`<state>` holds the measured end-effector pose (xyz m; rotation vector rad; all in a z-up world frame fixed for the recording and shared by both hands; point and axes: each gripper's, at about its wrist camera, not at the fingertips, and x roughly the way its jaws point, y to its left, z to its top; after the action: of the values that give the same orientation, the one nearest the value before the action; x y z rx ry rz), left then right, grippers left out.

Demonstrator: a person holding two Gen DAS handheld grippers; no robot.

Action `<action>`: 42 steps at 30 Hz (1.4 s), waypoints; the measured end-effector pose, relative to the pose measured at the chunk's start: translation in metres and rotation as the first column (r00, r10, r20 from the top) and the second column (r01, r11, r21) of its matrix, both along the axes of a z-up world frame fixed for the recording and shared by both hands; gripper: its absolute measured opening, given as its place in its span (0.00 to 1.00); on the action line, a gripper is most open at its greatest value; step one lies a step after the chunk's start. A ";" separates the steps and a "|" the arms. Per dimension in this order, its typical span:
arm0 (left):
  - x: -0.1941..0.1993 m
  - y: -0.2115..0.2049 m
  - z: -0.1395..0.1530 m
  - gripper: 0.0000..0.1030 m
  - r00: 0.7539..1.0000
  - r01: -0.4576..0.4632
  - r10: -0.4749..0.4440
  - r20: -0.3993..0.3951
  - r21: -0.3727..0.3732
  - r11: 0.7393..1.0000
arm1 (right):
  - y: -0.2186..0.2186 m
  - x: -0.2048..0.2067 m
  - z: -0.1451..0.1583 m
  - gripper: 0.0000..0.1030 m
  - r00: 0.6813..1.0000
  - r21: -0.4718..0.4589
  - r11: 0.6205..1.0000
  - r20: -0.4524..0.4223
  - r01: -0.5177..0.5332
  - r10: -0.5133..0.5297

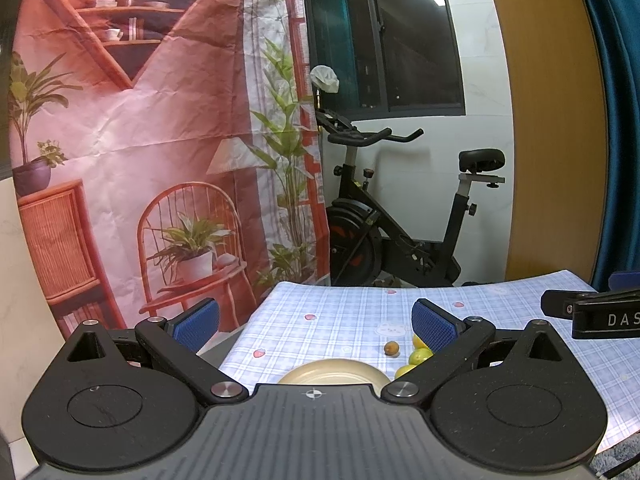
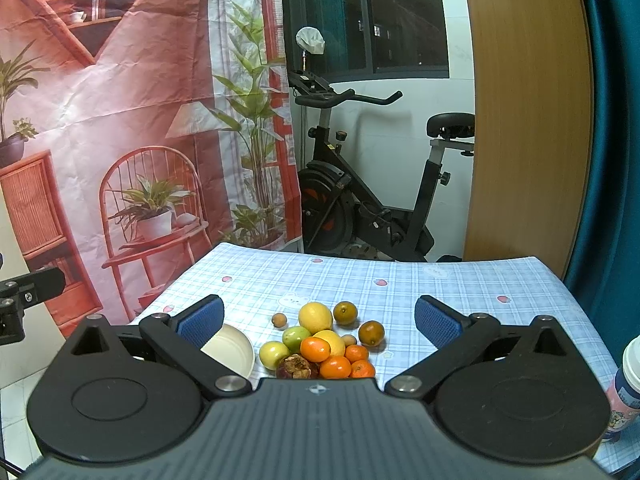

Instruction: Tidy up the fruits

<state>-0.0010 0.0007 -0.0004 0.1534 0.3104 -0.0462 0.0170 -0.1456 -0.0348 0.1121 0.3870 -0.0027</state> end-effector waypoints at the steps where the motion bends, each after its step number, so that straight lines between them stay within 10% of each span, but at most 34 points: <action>1: 0.000 0.000 0.000 1.00 1.000 0.000 0.000 0.001 -0.001 1.000 | 0.000 0.000 0.000 1.00 1.000 0.000 1.000 0.000 0.001 -0.001; 42: -0.001 0.001 0.001 1.00 1.000 -0.011 0.011 0.001 -0.012 1.000 | -0.001 -0.001 0.000 1.00 1.000 0.006 1.000 0.003 0.003 -0.003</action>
<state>-0.0024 0.0014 0.0005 0.1394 0.3094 -0.0374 0.0163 -0.1464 -0.0346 0.1183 0.3842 -0.0048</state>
